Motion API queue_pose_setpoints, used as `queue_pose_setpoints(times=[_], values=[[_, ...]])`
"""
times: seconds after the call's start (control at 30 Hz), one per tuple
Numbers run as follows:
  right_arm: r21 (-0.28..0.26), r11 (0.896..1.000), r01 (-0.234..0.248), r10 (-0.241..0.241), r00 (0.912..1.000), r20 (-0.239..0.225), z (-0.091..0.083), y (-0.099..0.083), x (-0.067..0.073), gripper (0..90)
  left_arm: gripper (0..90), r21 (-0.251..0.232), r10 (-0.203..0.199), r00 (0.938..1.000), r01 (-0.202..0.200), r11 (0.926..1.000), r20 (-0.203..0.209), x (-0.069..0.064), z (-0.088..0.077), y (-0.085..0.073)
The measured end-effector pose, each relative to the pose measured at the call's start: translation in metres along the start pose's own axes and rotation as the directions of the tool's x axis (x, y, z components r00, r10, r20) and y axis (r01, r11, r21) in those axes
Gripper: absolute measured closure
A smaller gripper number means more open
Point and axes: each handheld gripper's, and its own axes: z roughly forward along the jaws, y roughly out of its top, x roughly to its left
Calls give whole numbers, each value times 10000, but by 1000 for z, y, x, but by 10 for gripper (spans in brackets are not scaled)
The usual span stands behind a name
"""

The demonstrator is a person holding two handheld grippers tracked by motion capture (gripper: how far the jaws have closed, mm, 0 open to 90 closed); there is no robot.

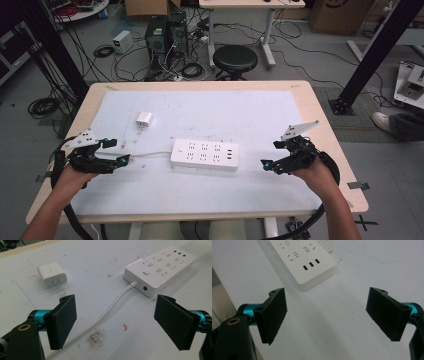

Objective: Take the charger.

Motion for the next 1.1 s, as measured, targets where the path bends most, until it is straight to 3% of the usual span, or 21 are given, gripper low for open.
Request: queue_pose_setpoints(times=[0.2,0.47,0.57,0.7,0.73,0.8,1.03,1.1], values=[[-11,10000,-46,46,10000,10,0,0,-1,174,183,80,-149,9997,150,9999,-189,3,2,5],[43,9999,-92,92,9999,43,0,1,-3,174,183,213,-666,9931,689,9974,-970,16,13,29],[37,9996,-275,274,9995,128,1,2,-7,174,183,240,-910,9844,956,9951,-1505,25,24,50],[69,9994,-345,344,9993,134,2,1,-9,174,183,275,-1133,9775,1200,9924,-1777,33,39,68],[90,9993,-365,364,9992,132,2,1,-9,174,183,395,-1126,9789,1210,9919,-1707,36,41,72],[118,9990,-439,437,9990,125,2,1,-10,174,183,532,-1137,9758,1256,9907,-1868,39,50,80],[146,9984,-542,539,9984,158,3,2,-14,174,183,711,-1327,9712,1492,9862,-1977,51,80,96],[177,9984,-538,535,9984,167,3,2,-14,174,183,841,-1458,9667,1665,9824,-2105,57,89,95]])
